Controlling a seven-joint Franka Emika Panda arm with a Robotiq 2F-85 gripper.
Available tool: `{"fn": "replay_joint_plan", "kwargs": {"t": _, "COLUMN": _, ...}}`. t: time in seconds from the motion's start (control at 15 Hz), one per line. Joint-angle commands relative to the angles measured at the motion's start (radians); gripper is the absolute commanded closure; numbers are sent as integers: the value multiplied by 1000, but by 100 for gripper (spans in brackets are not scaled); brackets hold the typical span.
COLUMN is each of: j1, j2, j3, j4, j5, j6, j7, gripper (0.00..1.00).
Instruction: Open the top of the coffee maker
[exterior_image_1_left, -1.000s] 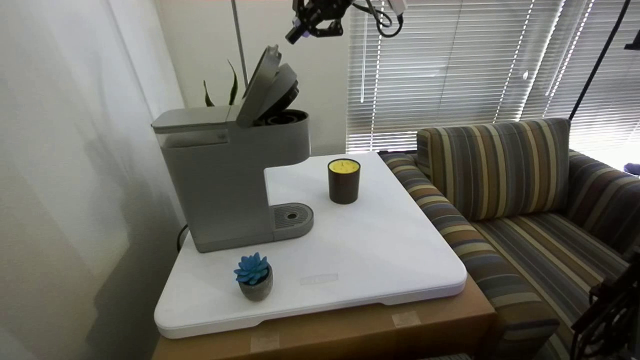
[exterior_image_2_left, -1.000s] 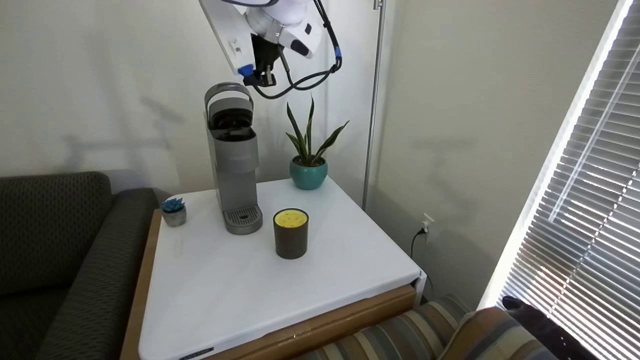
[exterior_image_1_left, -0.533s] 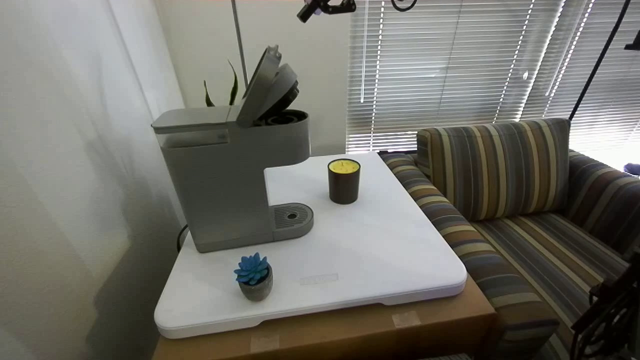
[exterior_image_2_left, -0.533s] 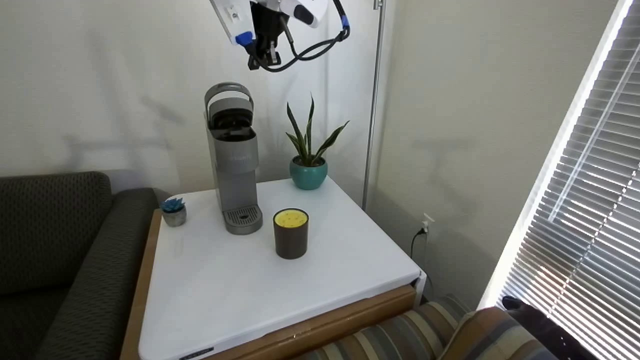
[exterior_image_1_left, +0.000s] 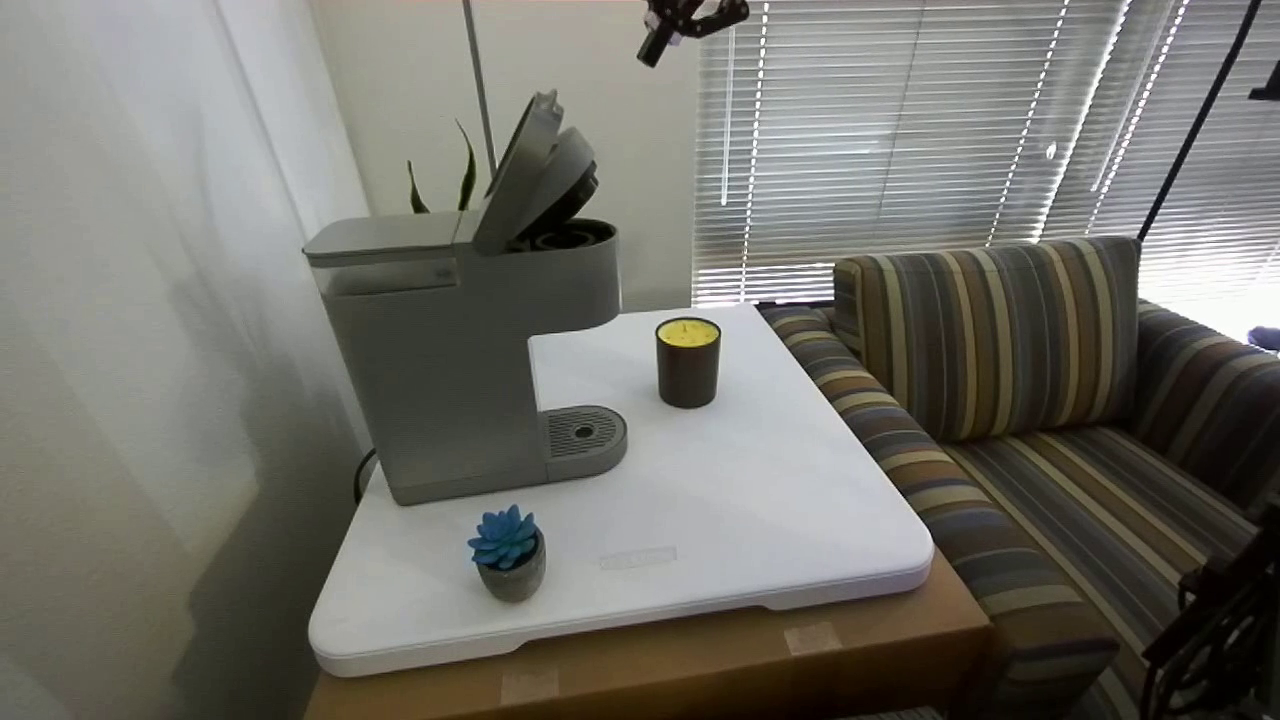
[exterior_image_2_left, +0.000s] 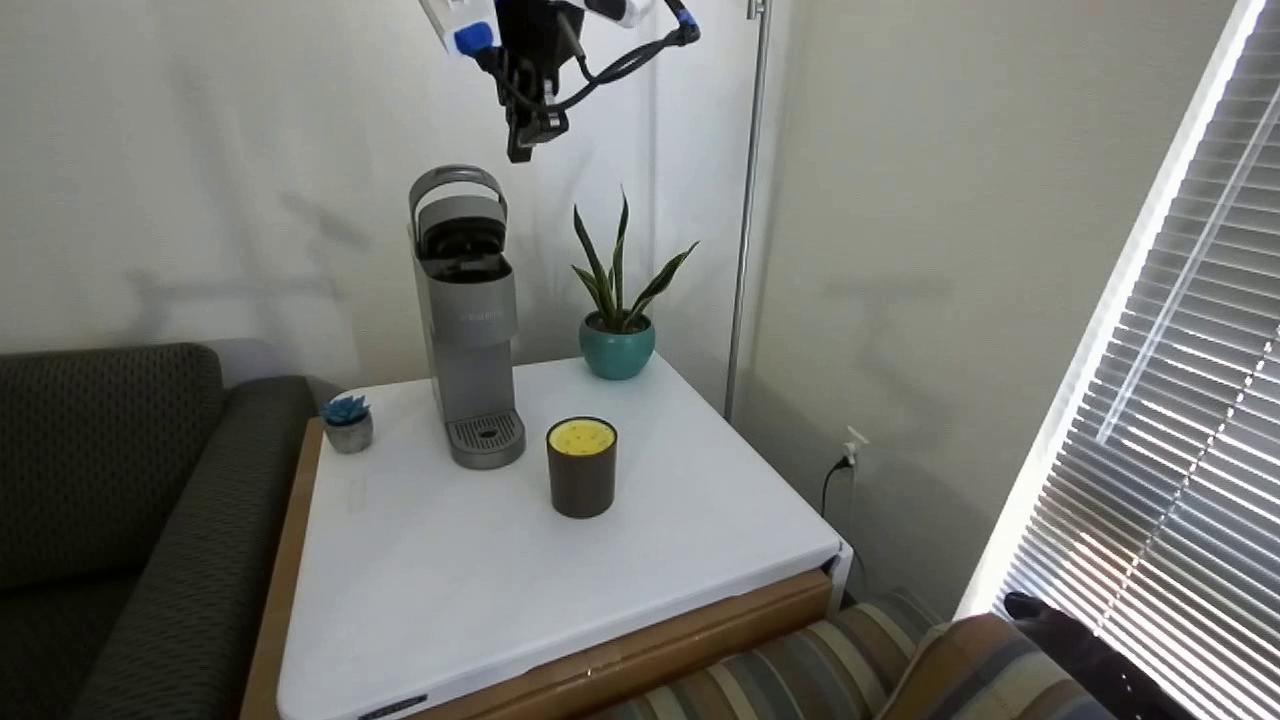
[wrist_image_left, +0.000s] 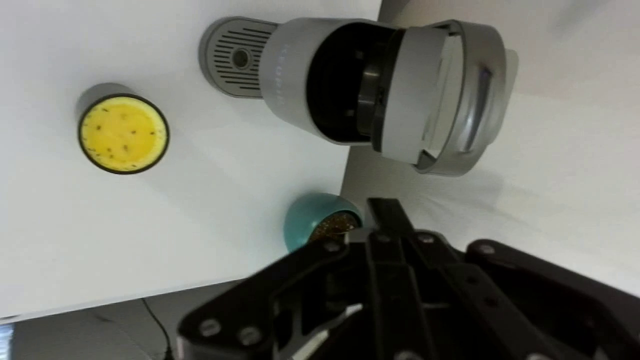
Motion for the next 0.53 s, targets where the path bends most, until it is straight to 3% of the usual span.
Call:
{"fn": "replay_joint_plan", "kwargs": {"t": 0.0, "j1": 32, "j2": -27, "j3": -34, "j4": -8, "j5": -181, "j6": -63, "j7": 152, "gripper": 100}}
{"fn": "replay_joint_plan", "kwargs": {"t": 0.47, "j1": 78, "j2": -49, "j3": -37, "j4": 32, "j5": -425, "j6": -174, "j7": 299, "gripper": 97}}
